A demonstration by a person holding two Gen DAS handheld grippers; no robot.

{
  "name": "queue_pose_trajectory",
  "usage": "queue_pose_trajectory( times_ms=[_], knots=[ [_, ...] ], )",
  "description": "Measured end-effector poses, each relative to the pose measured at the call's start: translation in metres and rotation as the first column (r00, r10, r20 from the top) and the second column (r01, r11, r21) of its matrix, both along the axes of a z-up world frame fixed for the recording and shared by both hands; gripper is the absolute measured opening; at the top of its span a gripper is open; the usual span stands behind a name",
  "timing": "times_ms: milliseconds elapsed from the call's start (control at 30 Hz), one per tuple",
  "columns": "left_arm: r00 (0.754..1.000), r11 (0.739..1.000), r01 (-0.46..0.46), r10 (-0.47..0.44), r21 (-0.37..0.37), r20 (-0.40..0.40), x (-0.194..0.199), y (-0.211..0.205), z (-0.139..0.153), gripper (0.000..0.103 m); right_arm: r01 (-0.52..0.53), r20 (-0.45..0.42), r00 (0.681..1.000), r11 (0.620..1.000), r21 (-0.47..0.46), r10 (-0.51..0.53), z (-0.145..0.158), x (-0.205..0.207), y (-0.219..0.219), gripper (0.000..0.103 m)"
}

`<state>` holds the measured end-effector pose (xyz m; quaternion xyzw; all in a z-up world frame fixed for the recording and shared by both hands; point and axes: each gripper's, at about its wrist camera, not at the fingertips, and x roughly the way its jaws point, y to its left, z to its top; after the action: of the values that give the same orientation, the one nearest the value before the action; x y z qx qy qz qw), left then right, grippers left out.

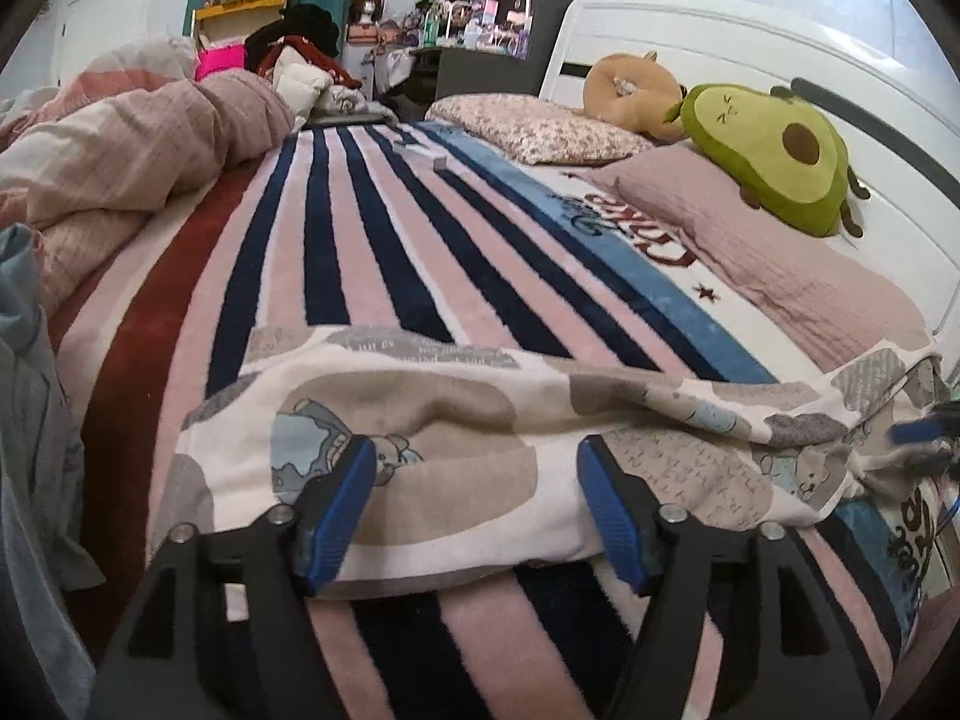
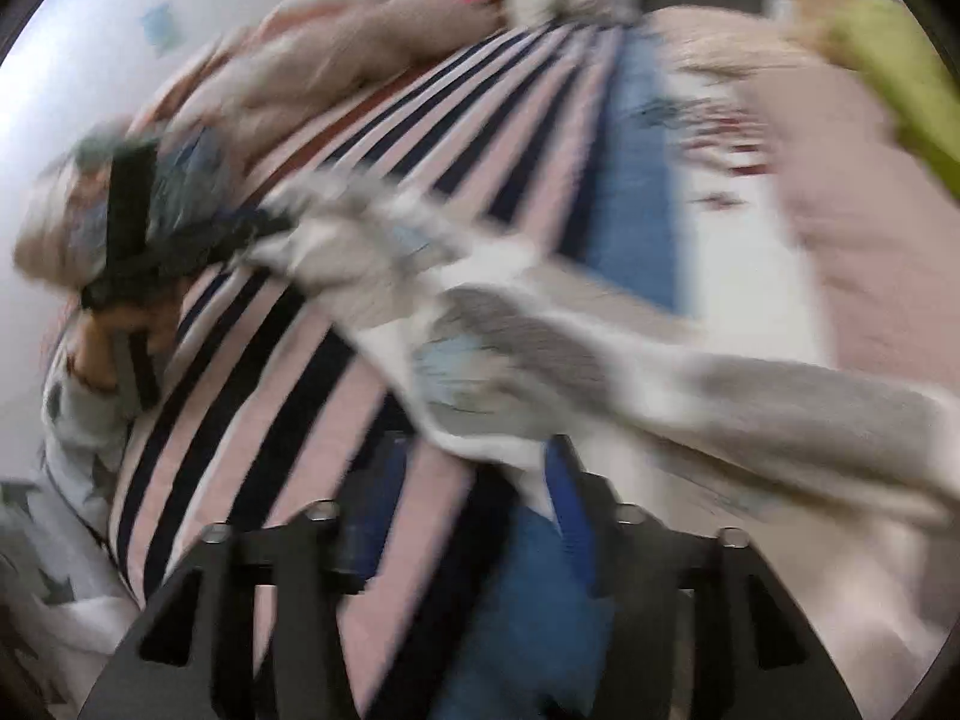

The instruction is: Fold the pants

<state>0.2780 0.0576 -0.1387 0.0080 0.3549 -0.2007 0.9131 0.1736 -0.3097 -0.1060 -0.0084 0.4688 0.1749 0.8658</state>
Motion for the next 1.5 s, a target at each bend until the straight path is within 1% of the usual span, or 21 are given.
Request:
queue_pose_trajectory(
  times_ms=[67, 133, 167, 233, 300, 333, 400, 500, 567, 600, 767, 867, 967, 1000, 1033, 1100, 1167, 1233, 1367, 1433, 1500],
  knots=[
    [1.0, 1.0, -0.002, 0.002, -0.015, 0.006, -0.002, 0.0, 0.003, 0.069, 0.135, 0.028, 0.991, 0.991, -0.017, -0.134, 0.019, -0.022, -0.038, 0.049],
    [1.0, 0.999, 0.006, -0.006, -0.043, 0.006, -0.004, -0.001, 0.005, 0.069, 0.305, 0.065, 0.95, 0.952, -0.009, -0.304, 0.033, -0.051, -0.087, 0.07],
    [1.0, 0.999, 0.012, -0.012, -0.048, 0.01, -0.005, -0.003, 0.007, 0.069, 0.368, 0.078, 0.927, 0.93, -0.001, -0.367, 0.037, -0.06, -0.107, 0.074],
    [0.999, 0.999, 0.02, -0.019, -0.038, 0.028, -0.009, -0.008, 0.01, 0.069, 0.508, 0.101, 0.856, 0.861, 0.021, -0.508, 0.041, -0.089, -0.152, 0.077],
    [0.999, 0.999, 0.018, -0.016, -0.033, 0.042, -0.011, -0.012, 0.014, 0.069, 0.625, 0.086, 0.771, 0.775, 0.09, -0.632, 0.035, -0.121, -0.194, 0.077],
    [0.999, 0.999, 0.017, -0.016, -0.042, 0.041, -0.013, -0.015, 0.016, 0.069, 0.665, 0.073, 0.732, 0.734, 0.141, -0.677, 0.029, -0.136, -0.212, 0.077],
    [0.999, 0.998, 0.018, -0.017, -0.059, 0.03, -0.015, -0.021, 0.019, 0.069, 0.708, 0.056, 0.682, 0.677, 0.199, -0.729, 0.018, -0.157, -0.234, 0.077],
    [0.998, 0.995, 0.058, -0.056, -0.079, 0.022, -0.021, -0.044, 0.027, 0.07, 0.749, 0.024, 0.624, 0.607, 0.265, -0.781, -0.003, -0.175, -0.254, 0.077],
    [0.997, 0.994, 0.074, -0.073, -0.075, 0.023, -0.025, -0.058, 0.031, 0.07, 0.76, -0.01, 0.599, 0.565, 0.32, -0.8, -0.017, -0.18, -0.267, 0.077],
    [0.997, 0.994, 0.081, -0.08, -0.078, 0.022, -0.026, -0.067, 0.034, 0.07, 0.762, -0.017, 0.594, 0.556, 0.333, -0.804, -0.021, -0.182, -0.271, 0.077],
    [0.992, 0.988, 0.13, -0.129, -0.084, 0.013, -0.025, -0.102, 0.038, 0.07, 0.747, 0.013, 0.568, 0.521, 0.413, -0.823, -0.03, -0.178, -0.297, 0.077],
    [0.988, 0.986, 0.151, -0.151, -0.069, 0.006, -0.025, -0.119, 0.037, 0.07, 0.763, 0.038, 0.539, 0.506, 0.402, -0.842, -0.028, -0.167, -0.311, 0.077],
    [0.988, 0.986, 0.152, -0.152, -0.07, 0.005, -0.024, -0.127, 0.037, 0.07, 0.769, 0.023, 0.524, 0.484, 0.416, -0.852, -0.032, -0.159, -0.324, 0.074],
    [0.989, 0.986, 0.148, -0.148, -0.072, 0.005, -0.023, -0.128, 0.037, 0.07, 0.775, 0.029, 0.514, 0.478, 0.414, -0.857, -0.032, -0.156, -0.327, 0.062],
    [0.989, 0.987, 0.145, -0.145, -0.073, 0.004, -0.022, -0.129, 0.038, 0.07, 0.781, 0.039, 0.504, 0.475, 0.405, -0.863, -0.032, -0.153, -0.328, 0.043],
    [0.991, 0.988, 0.137, -0.136, -0.071, 0.007, -0.02, -0.128, 0.038, 0.07, 0.796, 0.066, 0.48, 0.466, 0.387, -0.875, -0.03, -0.154, -0.334, 0.019],
    [0.992, 0.989, 0.127, -0.127, -0.069, 0.015, -0.018, -0.125, 0.039, 0.07, 0.785, 0.085, 0.471, 0.461, 0.412, -0.878, -0.026, -0.158, -0.334, 0.01],
    [0.993, 0.99, 0.12, -0.119, -0.076, 0.02, -0.017, -0.121, 0.04, 0.07, 0.767, 0.111, 0.484, 0.481, 0.425, -0.868, -0.019, -0.159, -0.331, 0.008],
    [0.993, 0.989, 0.117, -0.115, -0.095, 0.029, -0.017, -0.112, 0.041, 0.07, 0.737, 0.197, 0.504, 0.538, 0.41, -0.841, 0.01, -0.155, -0.312, 0.007],
    [0.993, 0.989, 0.114, -0.111, -0.098, 0.037, -0.018, -0.106, 0.042, 0.07, 0.709, 0.246, 0.52, 0.574, 0.41, -0.818, 0.031, -0.147, -0.298, 0.007],
    [0.993, 0.988, 0.117, -0.113, -0.102, 0.039, -0.02, -0.103, 0.043, 0.07, 0.673, 0.303, 0.546, 0.625, 0.396, -0.781, 0.054, -0.137, -0.28, 0.007]
  ],
)
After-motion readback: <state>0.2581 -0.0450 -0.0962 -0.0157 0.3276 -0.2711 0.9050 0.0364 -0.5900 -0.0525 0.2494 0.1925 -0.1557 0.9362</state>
